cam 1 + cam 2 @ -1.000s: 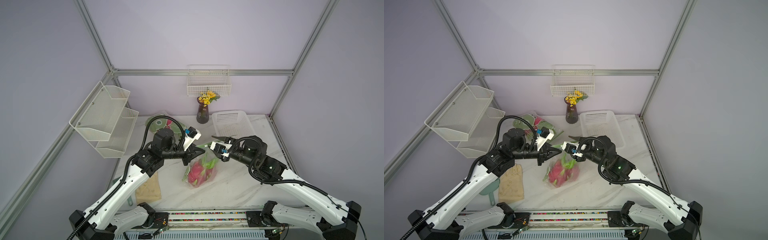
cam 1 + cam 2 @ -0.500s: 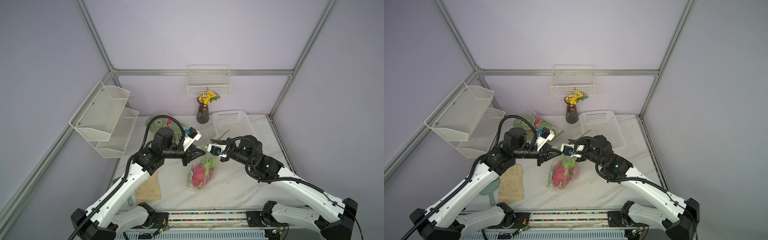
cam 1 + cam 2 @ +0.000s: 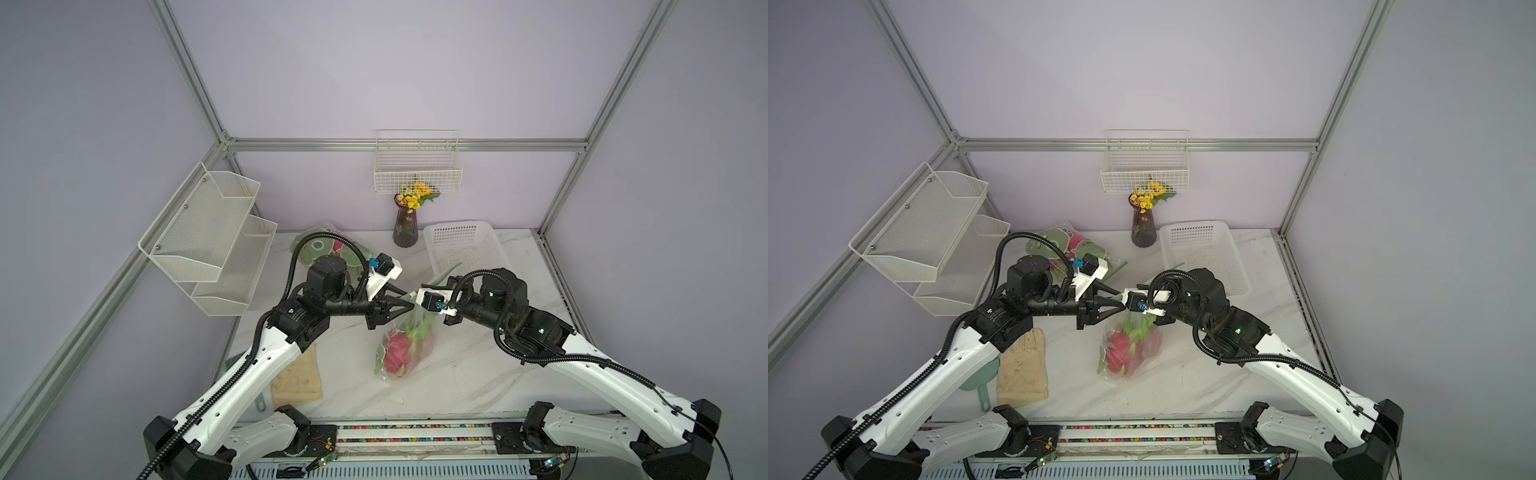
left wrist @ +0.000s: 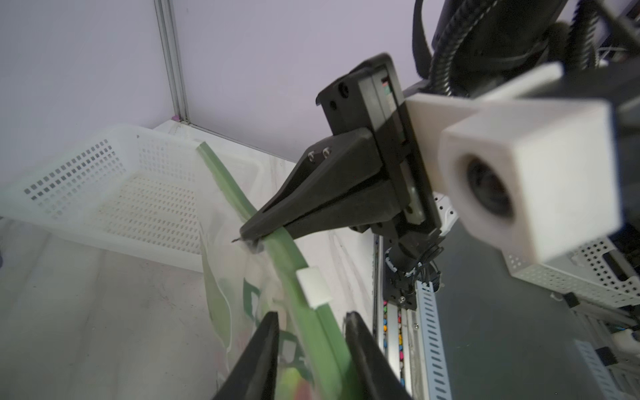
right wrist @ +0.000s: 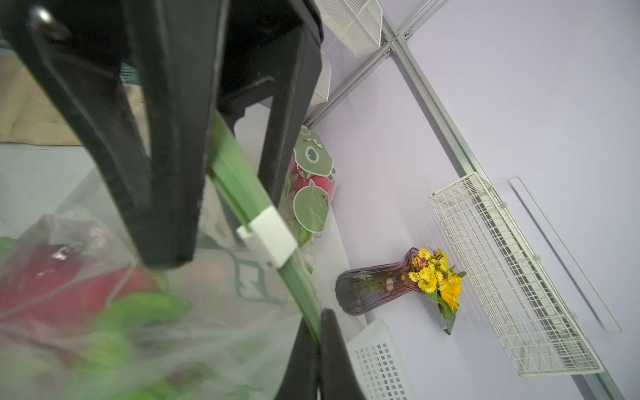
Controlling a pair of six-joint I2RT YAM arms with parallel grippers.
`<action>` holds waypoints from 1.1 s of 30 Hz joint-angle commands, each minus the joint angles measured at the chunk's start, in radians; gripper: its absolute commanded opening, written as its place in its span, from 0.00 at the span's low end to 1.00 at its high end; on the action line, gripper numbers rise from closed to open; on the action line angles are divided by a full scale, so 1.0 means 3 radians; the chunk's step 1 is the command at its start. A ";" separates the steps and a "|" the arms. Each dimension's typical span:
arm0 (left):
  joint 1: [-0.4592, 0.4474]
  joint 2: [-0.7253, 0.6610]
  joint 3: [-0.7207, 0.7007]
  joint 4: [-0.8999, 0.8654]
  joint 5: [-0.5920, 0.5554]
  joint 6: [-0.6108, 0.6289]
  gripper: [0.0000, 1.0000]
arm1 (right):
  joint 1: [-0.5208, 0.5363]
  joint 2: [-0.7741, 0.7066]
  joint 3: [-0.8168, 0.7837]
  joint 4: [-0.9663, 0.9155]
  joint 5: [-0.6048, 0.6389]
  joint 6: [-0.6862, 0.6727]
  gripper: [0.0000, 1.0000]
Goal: Open the zip-top bag and take out the dragon fruit
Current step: Unzip the zipper on the zipper food storage bag.
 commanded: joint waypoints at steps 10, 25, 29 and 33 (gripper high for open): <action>0.0030 -0.0433 -0.0671 0.1243 -0.0232 0.0284 0.88 | 0.0009 0.0108 0.0805 -0.0928 -0.0399 0.0447 0.00; -0.0006 -0.0715 -0.0991 0.1896 -0.0648 0.0215 0.84 | 0.0011 0.0375 0.1130 -0.1472 -0.0570 0.0800 0.00; -0.0004 -0.0705 -0.0982 0.1890 -0.0543 0.0220 0.65 | 0.0008 0.0344 0.1060 -0.1436 -0.0644 0.0829 0.00; -0.0006 -0.0639 -0.0875 0.1791 -0.0270 0.0129 0.21 | 0.0009 0.0363 0.1042 -0.1426 -0.0657 0.0835 0.00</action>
